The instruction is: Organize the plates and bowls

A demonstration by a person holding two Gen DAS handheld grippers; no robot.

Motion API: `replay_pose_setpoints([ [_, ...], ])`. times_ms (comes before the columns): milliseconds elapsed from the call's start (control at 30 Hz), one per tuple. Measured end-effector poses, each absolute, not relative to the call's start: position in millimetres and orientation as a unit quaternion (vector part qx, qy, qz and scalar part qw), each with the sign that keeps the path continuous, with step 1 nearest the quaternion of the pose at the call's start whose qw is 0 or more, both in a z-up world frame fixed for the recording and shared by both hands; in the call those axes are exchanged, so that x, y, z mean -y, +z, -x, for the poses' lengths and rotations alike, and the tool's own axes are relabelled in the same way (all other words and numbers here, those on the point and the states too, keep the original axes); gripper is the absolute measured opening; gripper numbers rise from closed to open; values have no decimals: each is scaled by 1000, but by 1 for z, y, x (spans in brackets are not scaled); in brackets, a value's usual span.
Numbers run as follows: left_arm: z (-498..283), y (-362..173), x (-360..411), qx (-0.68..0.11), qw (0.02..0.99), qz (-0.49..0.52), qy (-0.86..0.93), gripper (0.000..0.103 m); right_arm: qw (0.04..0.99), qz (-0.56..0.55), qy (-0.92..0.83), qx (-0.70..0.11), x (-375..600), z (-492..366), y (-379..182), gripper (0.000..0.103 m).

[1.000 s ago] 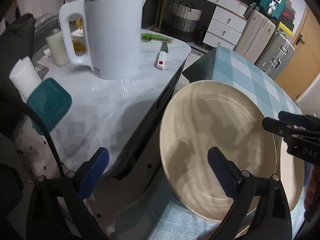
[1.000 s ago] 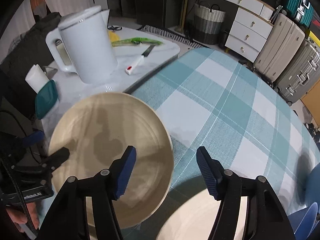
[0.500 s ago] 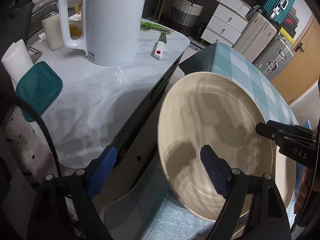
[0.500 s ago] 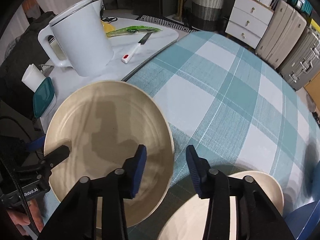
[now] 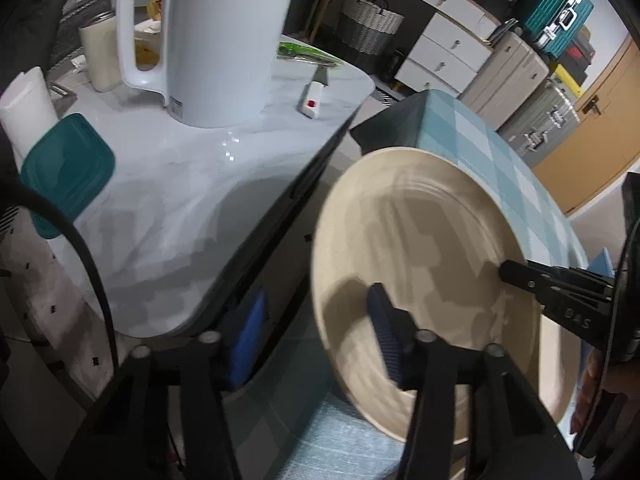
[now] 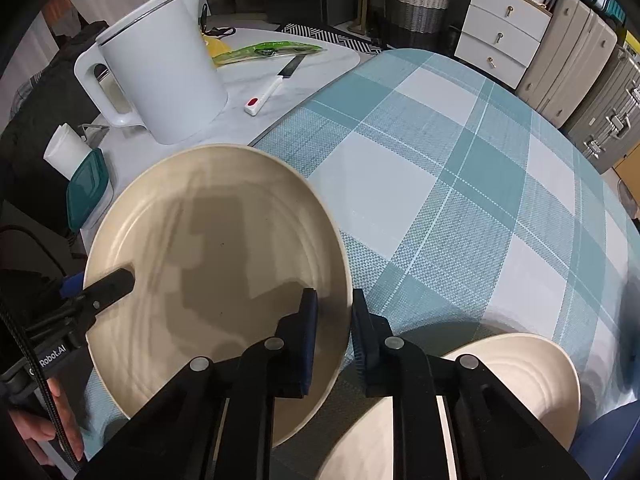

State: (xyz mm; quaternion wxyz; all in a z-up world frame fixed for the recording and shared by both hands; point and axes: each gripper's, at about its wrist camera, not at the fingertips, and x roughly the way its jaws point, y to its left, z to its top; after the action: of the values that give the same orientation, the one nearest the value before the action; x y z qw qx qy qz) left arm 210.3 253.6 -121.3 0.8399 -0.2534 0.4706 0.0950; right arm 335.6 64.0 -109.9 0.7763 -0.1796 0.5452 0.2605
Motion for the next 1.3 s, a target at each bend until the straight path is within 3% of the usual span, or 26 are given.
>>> replay_pose_setpoints([
  [233,-209,-118,-254,-470,839,261,79,15,776,165,261,-549,-59,-335,-108,13],
  [533,-206,-115,-260,-471,834,276,79,7,776,158,265,-550,-54,-335,-103,8],
  [1300,-199,-101,-256,-474,834,273,69,7,774,136,264,-559,-43,-332,-89,7],
])
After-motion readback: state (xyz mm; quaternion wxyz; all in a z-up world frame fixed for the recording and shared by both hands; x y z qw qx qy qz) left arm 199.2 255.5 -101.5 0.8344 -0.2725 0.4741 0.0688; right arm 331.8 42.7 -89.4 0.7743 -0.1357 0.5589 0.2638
